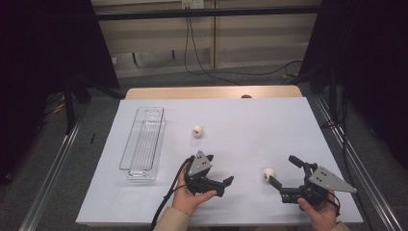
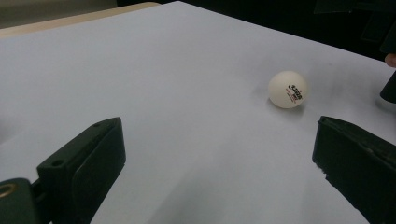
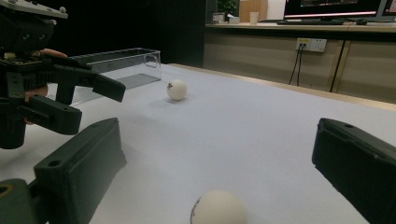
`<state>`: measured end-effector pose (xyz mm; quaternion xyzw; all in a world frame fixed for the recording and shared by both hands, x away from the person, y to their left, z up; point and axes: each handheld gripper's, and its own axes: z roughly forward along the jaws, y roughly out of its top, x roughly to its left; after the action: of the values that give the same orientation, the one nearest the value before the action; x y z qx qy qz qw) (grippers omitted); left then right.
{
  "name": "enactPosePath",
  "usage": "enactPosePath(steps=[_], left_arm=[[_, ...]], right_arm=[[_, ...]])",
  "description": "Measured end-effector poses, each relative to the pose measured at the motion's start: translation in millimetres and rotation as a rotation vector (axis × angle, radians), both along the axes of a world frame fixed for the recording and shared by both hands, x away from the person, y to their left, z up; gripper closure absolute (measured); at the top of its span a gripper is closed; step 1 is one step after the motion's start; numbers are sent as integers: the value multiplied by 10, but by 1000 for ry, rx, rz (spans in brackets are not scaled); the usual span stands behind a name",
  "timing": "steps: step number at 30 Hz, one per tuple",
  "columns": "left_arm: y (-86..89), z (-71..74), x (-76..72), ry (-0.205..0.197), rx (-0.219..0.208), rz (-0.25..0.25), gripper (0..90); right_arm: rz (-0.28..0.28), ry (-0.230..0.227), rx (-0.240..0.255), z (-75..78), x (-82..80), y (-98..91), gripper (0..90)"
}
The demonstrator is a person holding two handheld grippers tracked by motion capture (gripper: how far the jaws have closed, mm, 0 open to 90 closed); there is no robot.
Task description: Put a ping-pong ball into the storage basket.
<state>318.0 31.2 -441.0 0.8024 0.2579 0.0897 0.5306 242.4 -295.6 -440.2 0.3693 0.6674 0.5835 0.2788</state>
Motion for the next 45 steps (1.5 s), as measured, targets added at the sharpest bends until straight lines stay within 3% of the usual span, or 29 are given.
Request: enactPosePath(steps=[45], left_arm=[[-284, -26, 19, 25, 22, -53, 35]], right_arm=[[7, -5, -6, 2, -4, 1, 14]])
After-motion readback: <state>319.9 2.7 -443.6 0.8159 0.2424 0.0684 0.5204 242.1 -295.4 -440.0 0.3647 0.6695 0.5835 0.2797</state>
